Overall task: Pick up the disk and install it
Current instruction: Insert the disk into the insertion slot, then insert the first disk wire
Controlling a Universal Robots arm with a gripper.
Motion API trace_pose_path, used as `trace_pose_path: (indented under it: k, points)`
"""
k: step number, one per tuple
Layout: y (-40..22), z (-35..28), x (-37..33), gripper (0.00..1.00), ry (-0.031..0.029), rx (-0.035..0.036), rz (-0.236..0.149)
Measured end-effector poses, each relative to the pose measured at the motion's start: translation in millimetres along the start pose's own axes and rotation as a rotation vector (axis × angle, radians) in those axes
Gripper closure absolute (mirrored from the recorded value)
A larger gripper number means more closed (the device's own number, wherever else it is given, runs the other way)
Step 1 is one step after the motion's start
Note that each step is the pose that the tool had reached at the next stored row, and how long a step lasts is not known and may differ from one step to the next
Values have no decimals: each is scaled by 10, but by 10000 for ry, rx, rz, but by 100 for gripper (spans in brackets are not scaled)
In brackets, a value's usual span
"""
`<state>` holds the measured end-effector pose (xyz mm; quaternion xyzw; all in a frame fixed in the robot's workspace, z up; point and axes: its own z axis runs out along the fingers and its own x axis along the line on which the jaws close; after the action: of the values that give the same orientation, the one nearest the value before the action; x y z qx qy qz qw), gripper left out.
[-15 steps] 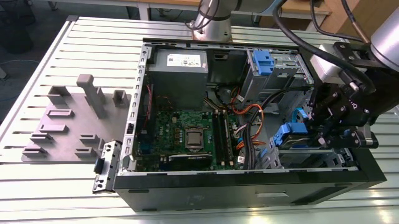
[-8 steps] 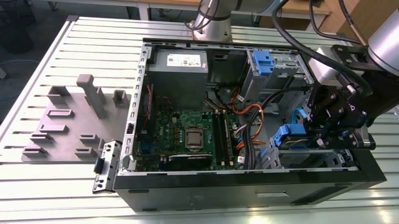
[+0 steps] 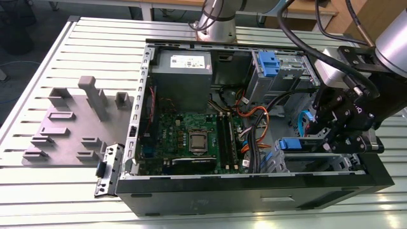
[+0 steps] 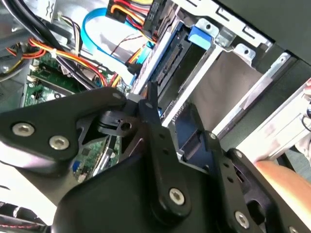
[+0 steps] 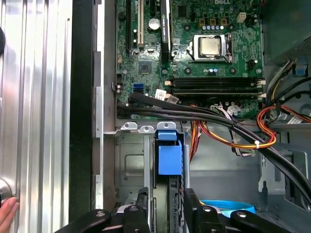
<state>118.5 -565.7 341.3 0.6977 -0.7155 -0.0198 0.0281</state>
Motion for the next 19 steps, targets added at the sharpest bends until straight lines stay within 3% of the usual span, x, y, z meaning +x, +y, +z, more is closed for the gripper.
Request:
trace_pose_path:
  k: [4, 7, 11, 19]
  points:
    - [29, 12, 1, 58, -127, 228, -17]
    - [31, 2, 1, 58, -136, 243, -27]
    - [37, -64, 2, 58, -141, 243, -26]
    - [38, -81, 2, 58, -142, 243, -27]
